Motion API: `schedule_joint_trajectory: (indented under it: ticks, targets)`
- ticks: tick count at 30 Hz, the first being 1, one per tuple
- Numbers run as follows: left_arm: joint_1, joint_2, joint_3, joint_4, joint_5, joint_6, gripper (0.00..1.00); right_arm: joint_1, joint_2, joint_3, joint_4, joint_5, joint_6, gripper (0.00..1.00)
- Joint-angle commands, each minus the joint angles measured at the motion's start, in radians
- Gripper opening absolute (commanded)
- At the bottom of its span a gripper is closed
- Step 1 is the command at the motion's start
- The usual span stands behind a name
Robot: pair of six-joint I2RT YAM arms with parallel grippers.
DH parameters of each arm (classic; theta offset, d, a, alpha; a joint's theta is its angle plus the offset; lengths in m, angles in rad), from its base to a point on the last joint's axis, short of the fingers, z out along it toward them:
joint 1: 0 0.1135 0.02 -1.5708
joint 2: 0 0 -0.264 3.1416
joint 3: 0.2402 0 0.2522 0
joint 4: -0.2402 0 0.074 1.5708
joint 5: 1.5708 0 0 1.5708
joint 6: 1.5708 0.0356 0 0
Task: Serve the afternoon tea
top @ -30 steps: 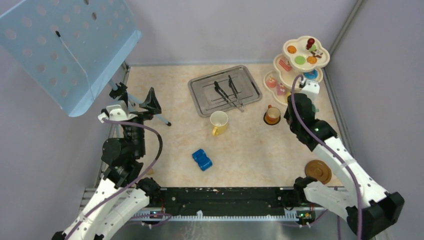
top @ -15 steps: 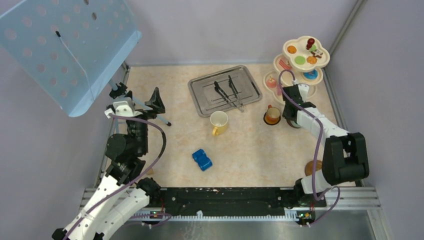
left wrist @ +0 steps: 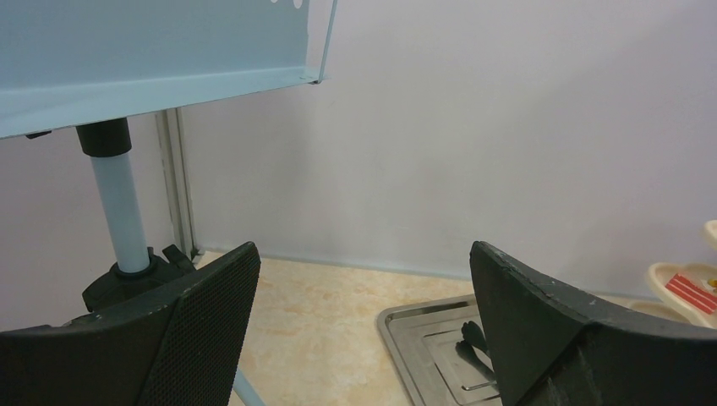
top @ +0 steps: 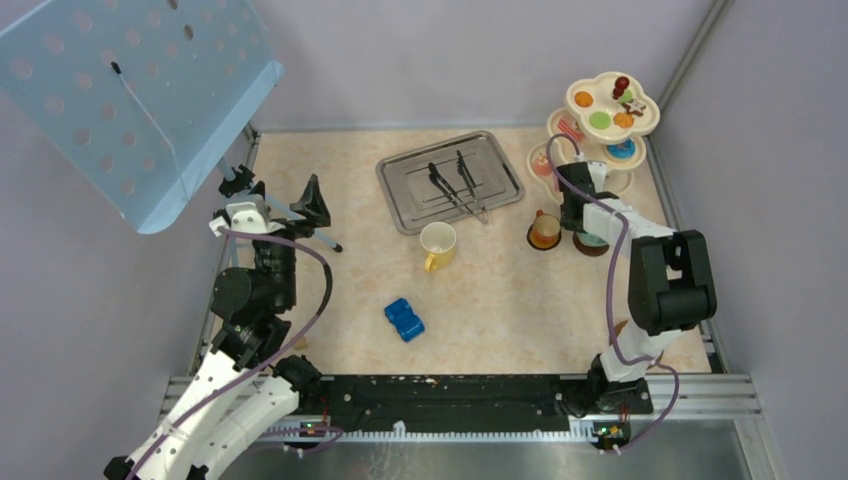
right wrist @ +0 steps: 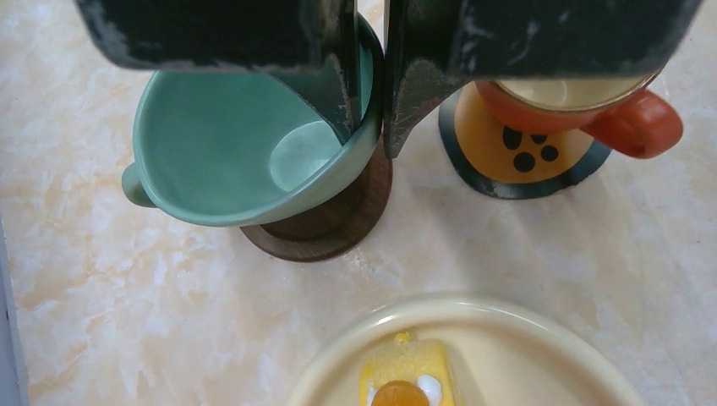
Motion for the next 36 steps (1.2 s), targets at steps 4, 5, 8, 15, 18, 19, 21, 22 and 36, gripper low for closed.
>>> schedule_joint_trajectory:
  ticks: [4,5,8,15,18,19,21,22,36]
  targets:
    - [0.005,0.012,0.014,0.021,0.017,-0.009,0.99,-0.023,0.057,0.106,0.003,0.033,-0.013,0.00]
    - [0.005,0.013,0.014,0.021,0.017,-0.009,0.99,-0.023,0.060,0.104,0.000,0.038,-0.013,0.00]
    - [0.004,0.014,0.013,0.021,0.020,-0.009,0.99,-0.023,0.065,0.104,-0.013,0.047,-0.011,0.00]
    - [0.004,0.015,0.014,0.022,0.024,-0.011,0.99,-0.023,0.056,0.117,-0.080,0.013,0.004,0.32]
    - [0.004,0.014,0.014,0.020,0.028,-0.013,0.99,-0.022,0.003,0.112,-0.103,0.003,-0.003,0.47]
    - [0.004,0.014,0.014,0.021,0.030,-0.014,0.99,-0.023,-0.022,0.117,-0.123,-0.001,-0.005,0.49]
    - [0.004,0.014,0.012,0.021,0.033,-0.016,0.99,-0.022,-0.097,0.131,-0.178,-0.009,-0.005,0.51]
    - [0.004,0.014,0.012,0.021,0.034,-0.016,0.99,-0.019,-0.146,0.133,-0.204,-0.006,-0.004,0.51]
    - [0.005,0.003,0.013,0.013,0.060,-0.044,0.99,-0.104,-0.850,-0.253,-0.601,0.085,0.630,0.88]
